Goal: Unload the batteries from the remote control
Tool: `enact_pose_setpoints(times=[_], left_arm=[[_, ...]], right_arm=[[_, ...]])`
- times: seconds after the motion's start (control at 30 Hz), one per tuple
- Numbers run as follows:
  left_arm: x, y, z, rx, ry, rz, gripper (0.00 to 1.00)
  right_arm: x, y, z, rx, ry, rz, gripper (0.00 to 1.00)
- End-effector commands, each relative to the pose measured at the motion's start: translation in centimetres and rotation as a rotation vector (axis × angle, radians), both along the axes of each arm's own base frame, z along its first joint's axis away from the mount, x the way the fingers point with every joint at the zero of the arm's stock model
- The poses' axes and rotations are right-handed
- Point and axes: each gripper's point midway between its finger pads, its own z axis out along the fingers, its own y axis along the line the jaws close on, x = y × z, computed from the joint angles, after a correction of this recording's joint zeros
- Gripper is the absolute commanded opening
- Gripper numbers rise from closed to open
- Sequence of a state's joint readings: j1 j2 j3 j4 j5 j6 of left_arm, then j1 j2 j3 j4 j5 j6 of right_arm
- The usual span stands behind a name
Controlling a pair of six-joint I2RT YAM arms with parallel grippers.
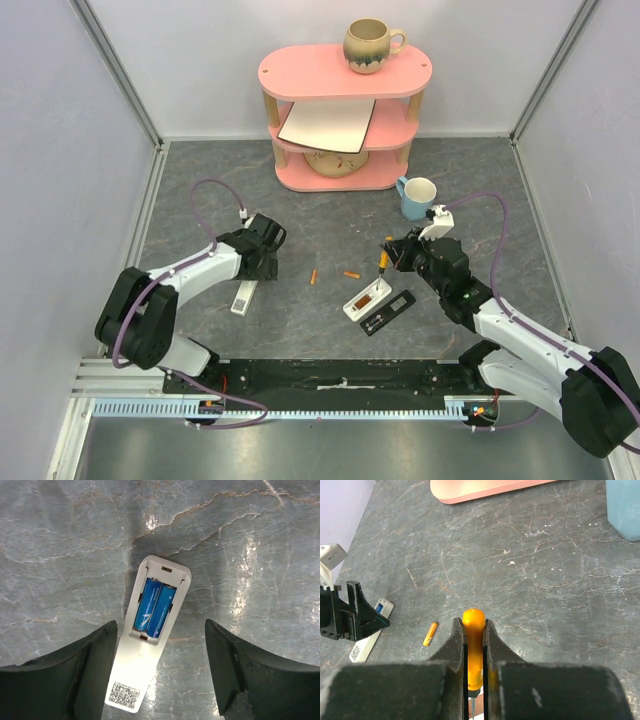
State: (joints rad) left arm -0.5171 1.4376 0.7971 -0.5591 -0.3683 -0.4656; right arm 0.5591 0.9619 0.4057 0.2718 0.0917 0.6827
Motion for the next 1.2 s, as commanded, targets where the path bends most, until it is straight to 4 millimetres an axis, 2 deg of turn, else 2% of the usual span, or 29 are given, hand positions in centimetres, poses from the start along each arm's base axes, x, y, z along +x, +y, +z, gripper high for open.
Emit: enact_pose_setpoints(times=[0.0,0.07,0.1,0.17,0.2,0.27,0.3,0.33,0.43,0.5,0.6,0.7,0.77,0.93,1.03,1.1,1.17], left_arm=[[0.4,-1.0,-1.3,-0.065,0.056,-0.040,0.75],[0.5,-0.8,-1.5,-0.071,0.070,-0.037,0.68],[0.7,-1.1,-1.4,-0.085,0.071,-0.044,0.52],[0.6,-1.2,-1.7,-0.087,0.084,-0.054,0.41],[0.6,-1.3,-1.7,-0.091,0.086,-0.059,0.29],[0.5,-1.6,-1.5,-0.107,0.079,-0.074,0.19],[0.4,-2.0,-1.4,-0.124,0.078,-0.086,0.09],[0.4,-2.1,-1.2,-0.128,0.070,-0.093,0.05],[0.5,-2.7,0.7,-0.116,0.003,-0.130,0.02],[0.9,-3.4,2.7,-0.115,-0.066,-0.164,0.02],[0.5,-6.1,4.9,-0.148,-0.129,-0.280,0.02],[-0.9,-9.5,6.0,-0.184,-0.156,-0.441,0.02],[-2.4,-12.3,6.2,-0.201,-0.170,-0.583,0.02],[-7.1,-16.8,4.2,-0.189,-0.125,-0.869,0.02],[-9.2,-18.8,2.7,-0.179,-0.098,-0.991,0.02],[-9.9,-19.7,2.4,-0.167,-0.092,-1.031,0.02],[-11.1,-20.5,1.3,-0.146,-0.060,-1.095,0.02]], right_arm=[[0.2,-0.5,0.4,-0.009,-0.024,-0.019,0.00],[0.2,-0.6,0.4,-0.009,-0.026,-0.023,0.00],[0.2,-0.7,0.5,-0.011,-0.027,-0.025,0.00],[0.2,-0.8,0.7,-0.008,-0.033,-0.026,0.00],[0.1,-0.8,0.7,-0.008,-0.033,-0.026,0.00],[0.2,-0.9,0.9,-0.007,-0.037,-0.029,0.00],[0.1,-0.8,0.9,-0.007,-0.037,-0.027,0.00],[0.1,-0.8,0.9,-0.006,-0.038,-0.024,0.00],[0.1,-0.8,0.8,-0.007,-0.035,-0.024,0.00],[0.1,-0.8,0.8,-0.004,-0.035,-0.025,0.00],[0.1,-0.7,0.6,-0.002,-0.032,-0.019,0.00],[0.1,-0.7,0.6,-0.001,-0.032,-0.017,0.00],[0.0,-0.7,0.5,-0.001,-0.032,-0.016,0.00],[-0.2,-0.8,0.8,0.004,-0.038,-0.015,0.00],[-0.4,-1.0,0.7,0.003,-0.037,-0.017,0.00],[-0.5,-1.1,0.5,0.002,-0.032,-0.018,0.00],[-0.6,-1.1,0.5,0.009,-0.031,-0.019,0.00]])
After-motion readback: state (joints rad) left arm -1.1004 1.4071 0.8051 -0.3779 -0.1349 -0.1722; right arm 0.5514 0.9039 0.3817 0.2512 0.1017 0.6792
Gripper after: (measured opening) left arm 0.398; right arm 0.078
